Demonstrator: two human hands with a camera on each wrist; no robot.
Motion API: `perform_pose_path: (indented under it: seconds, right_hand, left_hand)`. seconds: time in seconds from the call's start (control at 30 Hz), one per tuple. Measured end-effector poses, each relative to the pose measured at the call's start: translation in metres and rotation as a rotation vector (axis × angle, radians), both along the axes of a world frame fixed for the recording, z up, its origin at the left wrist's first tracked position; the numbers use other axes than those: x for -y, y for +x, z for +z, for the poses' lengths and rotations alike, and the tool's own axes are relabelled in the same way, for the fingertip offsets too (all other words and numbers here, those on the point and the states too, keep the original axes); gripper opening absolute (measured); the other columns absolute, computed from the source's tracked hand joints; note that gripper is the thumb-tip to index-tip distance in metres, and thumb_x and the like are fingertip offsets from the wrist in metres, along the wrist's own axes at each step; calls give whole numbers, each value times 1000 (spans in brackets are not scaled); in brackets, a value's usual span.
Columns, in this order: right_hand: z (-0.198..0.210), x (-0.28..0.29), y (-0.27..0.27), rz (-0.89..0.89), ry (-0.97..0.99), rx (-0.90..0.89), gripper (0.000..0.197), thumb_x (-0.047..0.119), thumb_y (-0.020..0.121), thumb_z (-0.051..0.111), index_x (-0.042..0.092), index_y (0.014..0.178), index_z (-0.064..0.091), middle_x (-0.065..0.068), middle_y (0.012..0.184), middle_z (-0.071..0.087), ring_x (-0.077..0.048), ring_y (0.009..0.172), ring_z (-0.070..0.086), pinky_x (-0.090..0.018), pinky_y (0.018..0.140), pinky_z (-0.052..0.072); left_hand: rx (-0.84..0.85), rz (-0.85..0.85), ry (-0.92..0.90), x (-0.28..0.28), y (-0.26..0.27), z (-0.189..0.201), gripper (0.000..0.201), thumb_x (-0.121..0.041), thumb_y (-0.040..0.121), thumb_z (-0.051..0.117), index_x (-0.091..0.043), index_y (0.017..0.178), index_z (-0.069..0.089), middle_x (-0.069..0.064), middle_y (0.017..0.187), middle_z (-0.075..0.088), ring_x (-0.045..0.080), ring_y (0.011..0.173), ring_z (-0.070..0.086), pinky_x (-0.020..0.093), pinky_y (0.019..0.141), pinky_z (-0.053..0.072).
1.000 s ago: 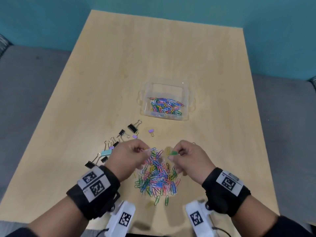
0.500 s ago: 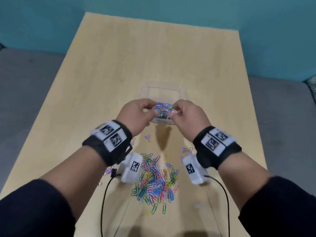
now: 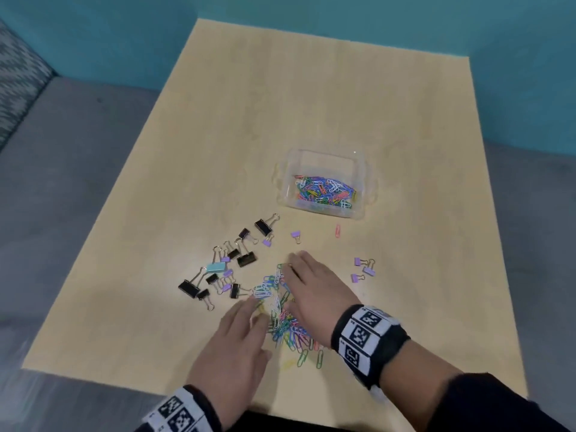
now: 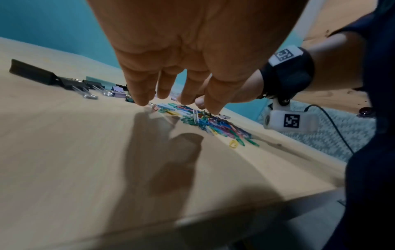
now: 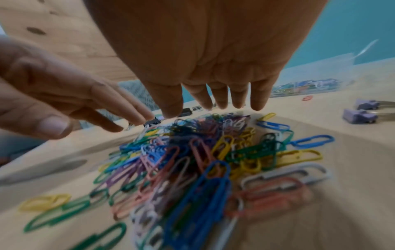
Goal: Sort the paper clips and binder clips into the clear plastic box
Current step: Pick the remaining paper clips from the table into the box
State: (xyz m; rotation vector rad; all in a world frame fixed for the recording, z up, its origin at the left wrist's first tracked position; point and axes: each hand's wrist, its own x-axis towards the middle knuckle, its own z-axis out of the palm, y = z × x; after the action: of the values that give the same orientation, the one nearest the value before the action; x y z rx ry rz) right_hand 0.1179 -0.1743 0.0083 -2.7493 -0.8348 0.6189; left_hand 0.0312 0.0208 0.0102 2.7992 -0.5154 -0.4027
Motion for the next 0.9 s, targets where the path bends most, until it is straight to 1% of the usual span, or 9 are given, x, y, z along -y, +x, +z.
perform_pose_path:
  seconds: [0.07,0.13,0.2,0.33,0.4,0.53,0.6,0.7,0.9]
  right_hand:
    - [2,-3,-5,49,-69,-12,62,39,96,45,5,144,27,-17,154,21,-35,143,13,-46,114,23]
    - [8,-2,-10,83,-58,-12,54,38,96,46,6,137,39,-16,147,34,-36,139,26,-45,111,30]
    - [14,4,-7,18,-6,-28,49,34,96,46,5,135,41,-15,143,38,-34,135,31,-43,109,33]
    - [24,19,27,-318,0,-10,60,35,99,40,6,147,20,-15,156,15,-26,144,12,-36,114,18]
    - [22,21,41,-375,-75,-59,63,38,99,38,6,148,15,-15,158,9,-25,145,7,-34,115,15]
    - [13,14,34,-322,-145,-92,65,41,99,36,3,148,14,-17,158,6,-28,146,2,-37,116,9]
    - [13,10,17,-314,-113,-105,66,42,99,37,5,148,13,-17,158,3,-27,146,-1,-38,117,9]
    - [13,7,-14,-245,-94,-125,67,43,98,38,9,149,12,-15,159,2,-26,146,-4,-40,119,11]
    - [15,8,-30,-166,-76,-108,64,43,97,40,18,148,12,-11,156,12,-28,145,4,-42,115,20]
  left_hand:
    - [-18,34,14,1,0,-6,56,-35,80,63,-12,128,48,16,143,41,32,131,37,42,100,45]
    - [-32,52,9,1,1,-10,61,-37,81,64,-12,134,45,15,146,38,32,136,35,42,105,41]
    - [-21,41,24,2,3,-12,64,-40,82,64,-11,135,45,15,145,39,31,135,37,41,107,38]
    - [0,-21,36,8,3,-13,59,-44,86,47,-11,135,46,14,140,46,30,130,46,39,105,40]
    - [-10,-42,37,9,1,-11,60,-46,84,40,-12,134,47,13,139,48,28,127,48,37,105,40]
    - [13,-21,-7,6,2,-15,59,-43,87,48,-11,137,42,14,145,40,29,133,40,38,107,39]
    - [37,-32,14,9,8,-18,60,-44,88,43,-9,137,42,17,146,39,31,134,40,40,107,39]
    - [28,-51,57,15,19,-17,66,-48,86,34,-9,138,41,19,146,40,33,132,42,44,104,42]
    - [4,-18,58,-14,10,-16,67,-51,88,36,-12,142,32,14,149,36,32,137,34,46,106,40]
